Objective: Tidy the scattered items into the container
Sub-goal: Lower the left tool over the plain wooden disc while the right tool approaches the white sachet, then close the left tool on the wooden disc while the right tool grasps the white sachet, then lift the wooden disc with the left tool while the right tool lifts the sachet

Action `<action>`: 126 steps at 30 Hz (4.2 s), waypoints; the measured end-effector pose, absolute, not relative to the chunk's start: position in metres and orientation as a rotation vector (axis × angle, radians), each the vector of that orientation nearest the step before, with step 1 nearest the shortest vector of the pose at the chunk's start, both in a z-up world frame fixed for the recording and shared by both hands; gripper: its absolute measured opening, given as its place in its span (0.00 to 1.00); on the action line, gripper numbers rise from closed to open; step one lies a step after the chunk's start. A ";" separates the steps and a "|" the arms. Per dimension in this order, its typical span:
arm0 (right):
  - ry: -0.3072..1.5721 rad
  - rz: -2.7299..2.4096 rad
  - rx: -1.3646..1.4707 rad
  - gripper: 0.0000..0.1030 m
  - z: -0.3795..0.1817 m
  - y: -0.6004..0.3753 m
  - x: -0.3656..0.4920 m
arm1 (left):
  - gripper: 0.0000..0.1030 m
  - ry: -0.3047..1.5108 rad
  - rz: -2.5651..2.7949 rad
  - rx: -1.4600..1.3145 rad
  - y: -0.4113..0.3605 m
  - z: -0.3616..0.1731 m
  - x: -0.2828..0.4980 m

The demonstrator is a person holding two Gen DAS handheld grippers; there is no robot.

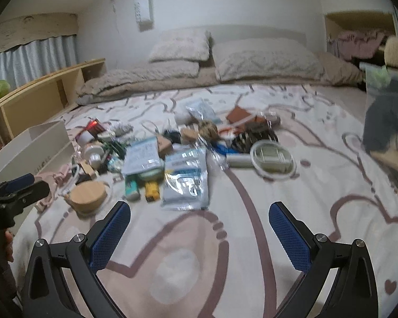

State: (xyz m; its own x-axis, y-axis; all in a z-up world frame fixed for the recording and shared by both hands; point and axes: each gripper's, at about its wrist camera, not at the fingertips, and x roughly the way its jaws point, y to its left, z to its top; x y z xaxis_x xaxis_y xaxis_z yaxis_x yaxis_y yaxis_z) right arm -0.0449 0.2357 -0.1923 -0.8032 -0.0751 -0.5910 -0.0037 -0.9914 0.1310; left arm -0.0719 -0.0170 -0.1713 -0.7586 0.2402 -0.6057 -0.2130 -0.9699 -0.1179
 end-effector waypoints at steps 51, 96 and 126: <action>-0.064 -2.812 1.379 1.00 -0.243 0.219 -0.078 | 0.84 -0.001 2.600 -1.224 -0.014 -0.216 -0.122; 0.006 -2.779 1.254 0.61 -0.241 0.188 -0.116 | 0.87 0.219 2.586 -1.171 -0.003 -0.224 -0.142; 0.054 -2.779 1.226 0.60 -0.244 0.173 -0.043 | 0.85 0.211 2.546 -1.154 -0.004 -0.219 -0.134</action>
State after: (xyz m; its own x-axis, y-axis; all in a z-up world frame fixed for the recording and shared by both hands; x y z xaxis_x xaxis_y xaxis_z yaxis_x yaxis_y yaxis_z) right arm -0.0431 0.1729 -0.2440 -0.6697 -0.0806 -0.7382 0.1093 -0.9940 0.0094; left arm -0.1342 -0.0043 -0.2193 -0.6143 0.2410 -0.7513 -0.3614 -0.9324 -0.0036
